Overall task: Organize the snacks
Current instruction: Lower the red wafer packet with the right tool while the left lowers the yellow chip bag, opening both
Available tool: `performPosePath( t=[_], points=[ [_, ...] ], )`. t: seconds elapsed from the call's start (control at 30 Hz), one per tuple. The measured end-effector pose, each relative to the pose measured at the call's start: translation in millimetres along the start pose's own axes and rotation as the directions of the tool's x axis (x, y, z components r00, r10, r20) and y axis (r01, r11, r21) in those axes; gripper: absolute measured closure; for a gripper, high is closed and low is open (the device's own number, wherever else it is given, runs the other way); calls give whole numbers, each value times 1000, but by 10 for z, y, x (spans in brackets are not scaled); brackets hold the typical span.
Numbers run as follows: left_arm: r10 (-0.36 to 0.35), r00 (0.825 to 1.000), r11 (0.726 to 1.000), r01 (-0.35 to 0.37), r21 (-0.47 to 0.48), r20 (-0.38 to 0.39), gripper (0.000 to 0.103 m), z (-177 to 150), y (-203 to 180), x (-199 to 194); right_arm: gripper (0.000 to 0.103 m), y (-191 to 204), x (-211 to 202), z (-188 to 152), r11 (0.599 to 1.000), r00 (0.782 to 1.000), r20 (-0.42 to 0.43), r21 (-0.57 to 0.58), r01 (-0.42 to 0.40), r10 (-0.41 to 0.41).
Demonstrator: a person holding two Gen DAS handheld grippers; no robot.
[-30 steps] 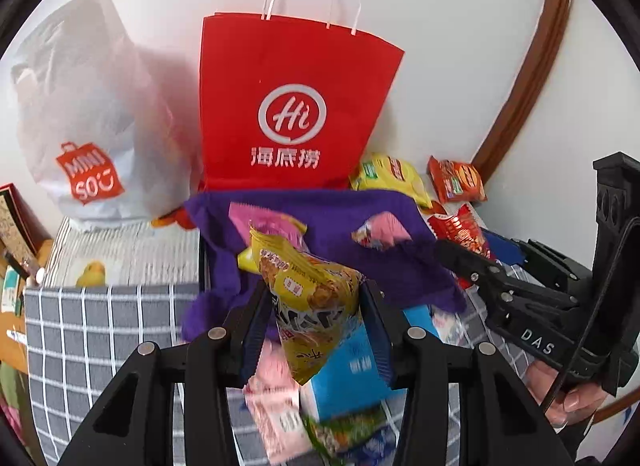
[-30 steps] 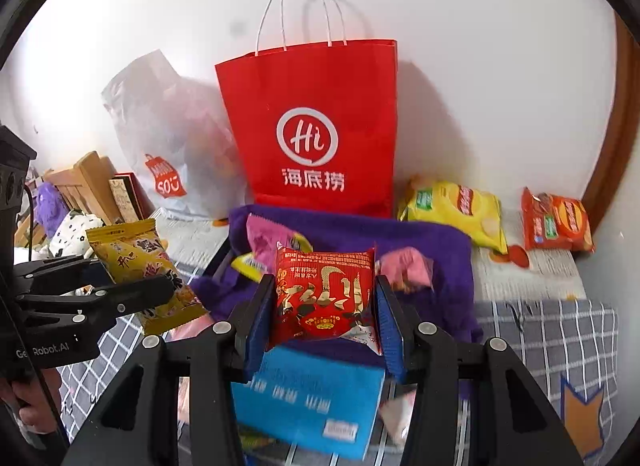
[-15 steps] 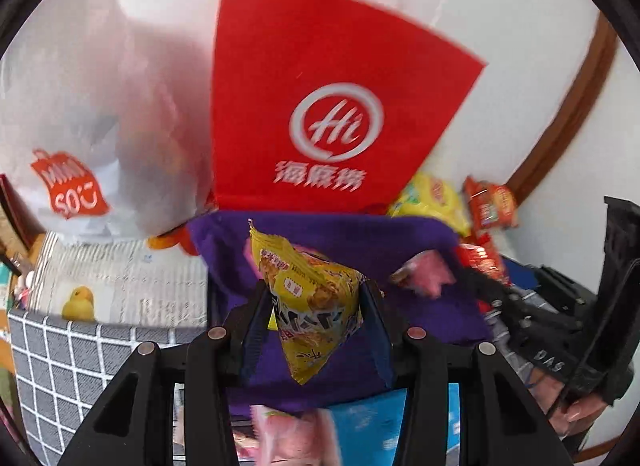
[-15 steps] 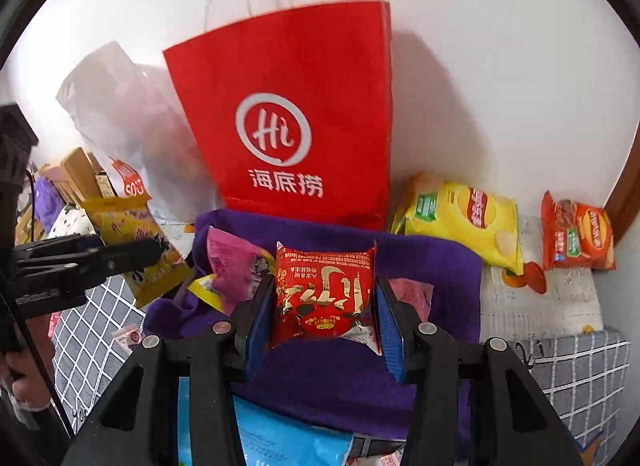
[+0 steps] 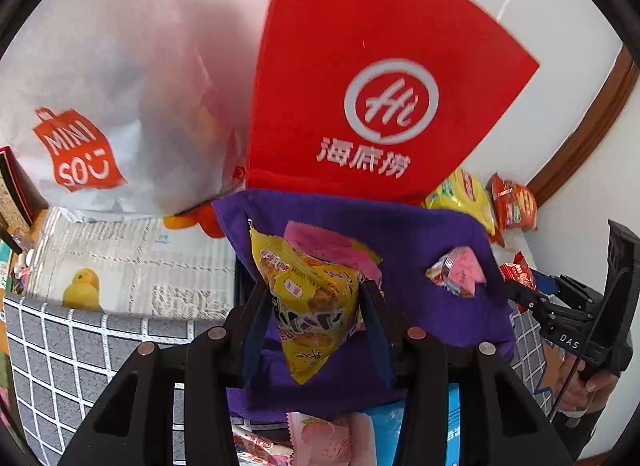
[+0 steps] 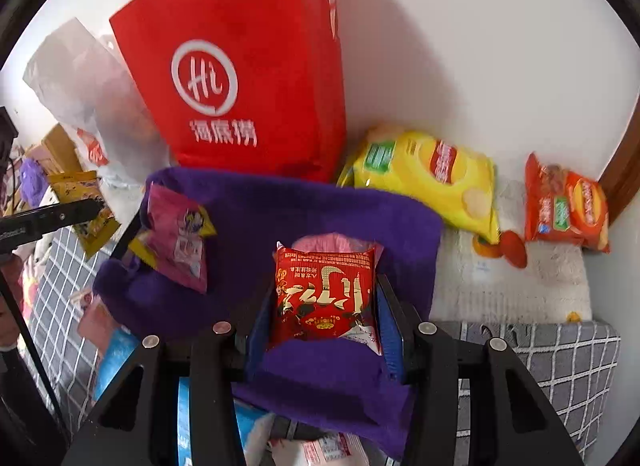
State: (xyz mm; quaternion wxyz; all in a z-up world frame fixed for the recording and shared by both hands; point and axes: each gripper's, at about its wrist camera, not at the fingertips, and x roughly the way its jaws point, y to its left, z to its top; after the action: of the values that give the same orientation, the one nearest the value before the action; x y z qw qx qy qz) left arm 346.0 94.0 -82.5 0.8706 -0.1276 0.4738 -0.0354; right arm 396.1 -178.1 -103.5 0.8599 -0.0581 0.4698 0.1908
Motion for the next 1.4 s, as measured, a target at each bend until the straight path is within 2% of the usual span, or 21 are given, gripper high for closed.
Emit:
performPosePath(
  t=[0.07,0.13,0.27,0.4,0.63,0.77,0.9,1.0,1.1,1.23,1.3,1.4],
  points=[
    [12,1000,1000,-12,3,-25,60,-16,-33,94,55,-20,53,-15,1000,1000,-18,1,-1,1],
    [17,999,1000,-17,12,-49,60,-43,-71,165,55,-22,142,-30,1000,999,-33,-4,31,-31],
    [2,997,1000,0,23,-84,60,-77,-130,251,55,-72,278,-59,1000,997,-79,22,4,-2],
    [-7,994,1000,10,23,-111,60,-99,-161,314,55,-79,336,-84,1000,995,-92,12,29,-28],
    [-13,988,1000,16,16,-154,60,-127,-184,396,54,-42,380,-114,1000,993,-118,-1,20,-20],
    [-16,983,1000,19,18,-185,60,-153,-191,457,53,-9,419,-113,996,990,-112,-17,85,-86],
    [4,981,1000,1,28,-196,60,-174,-213,494,52,28,472,-124,994,985,-135,-42,99,-104],
    [1,980,1000,4,26,-197,60,-176,-219,498,49,60,470,-109,991,984,-127,-60,119,-126],
    [-17,982,1000,21,20,-190,58,-164,-222,478,41,74,406,-101,989,984,-108,-69,132,-139],
    [-35,986,999,39,20,-164,47,-149,-250,387,32,85,275,-73,991,990,-70,-67,120,-124],
    [-41,989,999,45,22,-144,42,-139,-260,324,31,79,177,-47,991,992,-29,-47,123,-124],
    [-71,990,997,73,16,-118,41,-116,-278,220,31,94,17,-14,994,994,30,-15,109,-109]
  ],
)
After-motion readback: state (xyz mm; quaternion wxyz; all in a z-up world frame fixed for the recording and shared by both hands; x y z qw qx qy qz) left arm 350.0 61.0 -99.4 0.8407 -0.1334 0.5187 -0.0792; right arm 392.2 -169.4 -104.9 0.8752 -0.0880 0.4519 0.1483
